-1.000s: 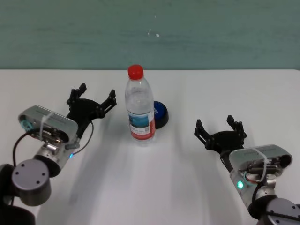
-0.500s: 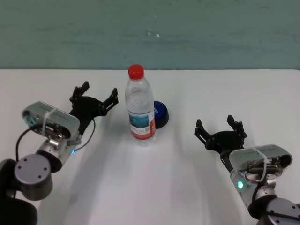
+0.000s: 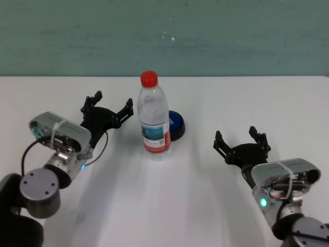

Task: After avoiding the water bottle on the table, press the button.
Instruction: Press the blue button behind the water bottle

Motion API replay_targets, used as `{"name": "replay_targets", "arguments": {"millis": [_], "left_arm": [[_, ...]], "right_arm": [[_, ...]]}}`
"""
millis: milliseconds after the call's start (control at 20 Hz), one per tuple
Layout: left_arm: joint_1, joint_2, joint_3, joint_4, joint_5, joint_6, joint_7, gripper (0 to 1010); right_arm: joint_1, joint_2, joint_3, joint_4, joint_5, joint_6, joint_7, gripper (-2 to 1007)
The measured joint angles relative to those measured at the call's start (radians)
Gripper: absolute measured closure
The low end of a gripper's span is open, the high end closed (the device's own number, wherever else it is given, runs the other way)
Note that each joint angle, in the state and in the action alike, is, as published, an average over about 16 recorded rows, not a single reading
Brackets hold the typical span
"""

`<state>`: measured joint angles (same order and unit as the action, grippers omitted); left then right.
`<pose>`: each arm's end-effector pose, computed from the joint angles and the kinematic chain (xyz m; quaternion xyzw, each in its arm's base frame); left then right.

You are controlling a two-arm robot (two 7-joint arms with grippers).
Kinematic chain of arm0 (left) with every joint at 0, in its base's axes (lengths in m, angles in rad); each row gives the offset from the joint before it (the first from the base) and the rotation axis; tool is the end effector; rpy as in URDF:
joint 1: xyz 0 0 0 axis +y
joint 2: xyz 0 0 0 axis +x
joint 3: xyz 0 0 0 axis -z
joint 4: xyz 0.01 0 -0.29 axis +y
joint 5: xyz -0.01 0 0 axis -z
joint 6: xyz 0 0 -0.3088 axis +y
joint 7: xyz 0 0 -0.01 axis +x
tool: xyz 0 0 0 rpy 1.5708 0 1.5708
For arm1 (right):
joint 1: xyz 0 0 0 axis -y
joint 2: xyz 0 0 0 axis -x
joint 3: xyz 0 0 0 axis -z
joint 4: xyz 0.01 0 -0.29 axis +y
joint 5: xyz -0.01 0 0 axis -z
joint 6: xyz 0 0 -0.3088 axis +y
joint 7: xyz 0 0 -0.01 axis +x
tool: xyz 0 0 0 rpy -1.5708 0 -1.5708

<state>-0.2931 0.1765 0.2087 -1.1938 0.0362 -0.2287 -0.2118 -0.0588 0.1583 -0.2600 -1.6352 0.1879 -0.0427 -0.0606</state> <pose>0.4051 0.0108 -0.3155 0.0580 -0.1285 0.5537 0.8207 0.3002 0.0394 -0.3070 0.0184 0.0178 -0.6311 0.7753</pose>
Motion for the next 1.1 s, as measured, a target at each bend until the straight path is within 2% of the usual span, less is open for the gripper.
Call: {"name": "replay_targets", "arguments": {"millis": [1100], "left_arm": [[-0.019, -0.009, 0.014, 0.025, 0.017, -0.007, 0.01, 0]], "right_arm": [[0.0, 0.0, 0.0, 0.0, 0.0, 0.0, 0.0, 1]]}}
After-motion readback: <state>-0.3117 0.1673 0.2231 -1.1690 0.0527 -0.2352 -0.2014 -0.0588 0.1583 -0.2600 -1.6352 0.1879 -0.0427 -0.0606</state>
